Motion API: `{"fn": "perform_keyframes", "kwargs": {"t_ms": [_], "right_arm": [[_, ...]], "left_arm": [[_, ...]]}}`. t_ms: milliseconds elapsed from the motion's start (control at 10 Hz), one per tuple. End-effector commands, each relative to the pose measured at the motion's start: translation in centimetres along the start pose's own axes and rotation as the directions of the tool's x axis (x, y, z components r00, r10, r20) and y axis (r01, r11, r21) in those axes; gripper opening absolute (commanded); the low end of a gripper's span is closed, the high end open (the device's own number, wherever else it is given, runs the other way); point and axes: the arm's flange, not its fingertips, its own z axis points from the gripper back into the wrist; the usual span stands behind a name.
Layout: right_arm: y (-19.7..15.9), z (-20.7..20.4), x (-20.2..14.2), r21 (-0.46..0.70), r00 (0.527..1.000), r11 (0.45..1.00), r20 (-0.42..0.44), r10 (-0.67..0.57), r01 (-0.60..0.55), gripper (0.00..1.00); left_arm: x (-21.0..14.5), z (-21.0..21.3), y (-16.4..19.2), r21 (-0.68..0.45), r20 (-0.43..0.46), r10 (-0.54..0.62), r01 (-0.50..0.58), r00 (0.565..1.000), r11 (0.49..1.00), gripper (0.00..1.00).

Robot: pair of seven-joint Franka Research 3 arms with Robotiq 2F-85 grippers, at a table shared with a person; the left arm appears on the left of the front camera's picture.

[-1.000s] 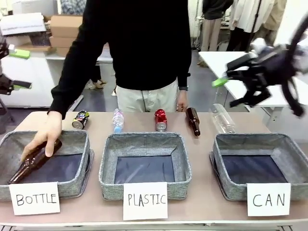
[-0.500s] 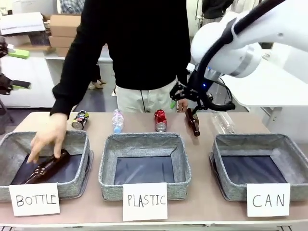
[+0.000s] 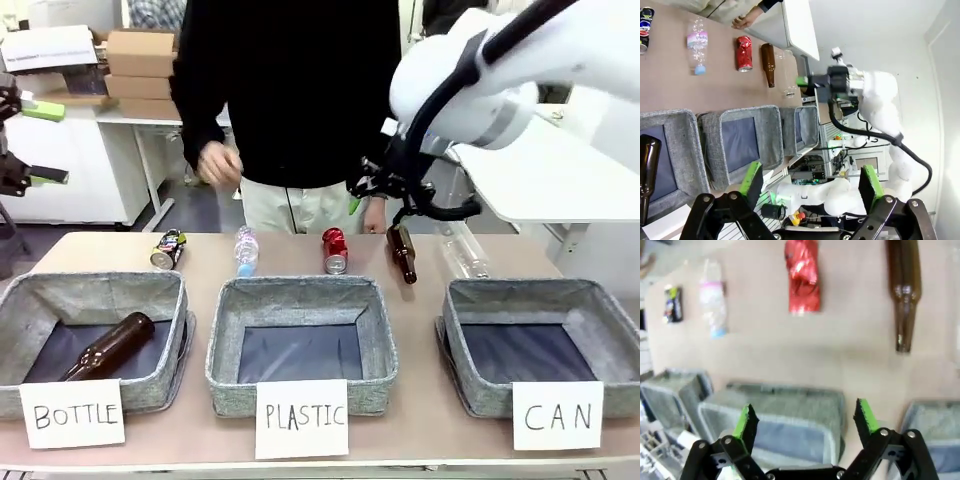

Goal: Sort the can waste into the basket.
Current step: Pick up the can waste from the table and place it in the right Fabric basket.

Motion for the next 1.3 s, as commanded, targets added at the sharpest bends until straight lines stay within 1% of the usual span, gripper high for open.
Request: {"fn": "perform_keyframes", "kwargs": {"t_ms": [0,100,200,300,500,600,800,900,1000,1100,1200], "right_arm": [[4.3,-3.3,8.2,-0.099,0.999,0.994,-0.004,0.038,-0.039,1.0],[5.1,-5.2,10.1,-0.136,0.997,0.988,-0.015,0.078,-0.08,1.0],[5.6,-7.7,11.5,-0.178,0.997,0.981,-0.044,0.067,-0.074,1.0],[5.2,-10.7,12.9,-0.243,0.997,0.968,-0.063,0.05,-0.063,1.0],[5.7,-15.2,13.3,-0.185,0.982,0.97,-0.133,0.133,-0.156,1.0],[5.3,-17.3,13.6,-0.222,0.984,0.966,-0.148,0.101,-0.133,1.0],[4.4,-19.5,13.5,-0.263,0.984,0.959,-0.165,0.062,-0.105,1.0],[4.2,-20.0,13.1,-0.264,0.981,0.959,-0.184,0.055,-0.103,1.0],[4.2,-20.0,13.0,-0.248,0.981,0.963,-0.185,0.061,-0.106,1.0],[4.2,-19.9,12.8,-0.239,0.984,0.965,-0.167,0.067,-0.106,0.88],[4.2,-19.8,12.7,-0.223,0.98,0.969,-0.187,0.064,-0.106,0.41]], "left_arm": [[0.1,-0.2,0.0,-0.028,0.009,-0.02,0.021,1.0,0.999,1.0],[0.1,-0.2,0.0,-0.028,0.009,-0.02,0.021,1.0,0.999,1.0],[0.1,-0.2,0.0,-0.028,0.009,-0.02,0.021,1.0,0.999,1.0],[0.1,-0.2,0.0,-0.028,0.009,-0.02,0.021,1.0,0.999,1.0],[0.1,-0.2,0.0,-0.028,0.009,-0.02,0.021,1.0,0.999,1.0],[0.1,-0.2,0.0,-0.028,0.009,-0.02,0.021,1.0,0.999,1.0],[0.1,-0.2,0.0,-0.028,0.009,-0.02,0.021,1.0,0.999,1.0],[0.1,-0.2,0.0,-0.028,0.009,-0.02,0.021,1.0,0.999,1.0],[0.1,-0.2,0.0,-0.028,0.009,-0.02,0.021,1.0,0.999,1.0],[0.1,-0.2,0.0,-0.028,0.009,-0.02,0.021,1.0,0.999,1.0],[0.1,-0.2,0.0,-0.028,0.009,-0.02,0.021,1.0,0.999,1.0]]}}
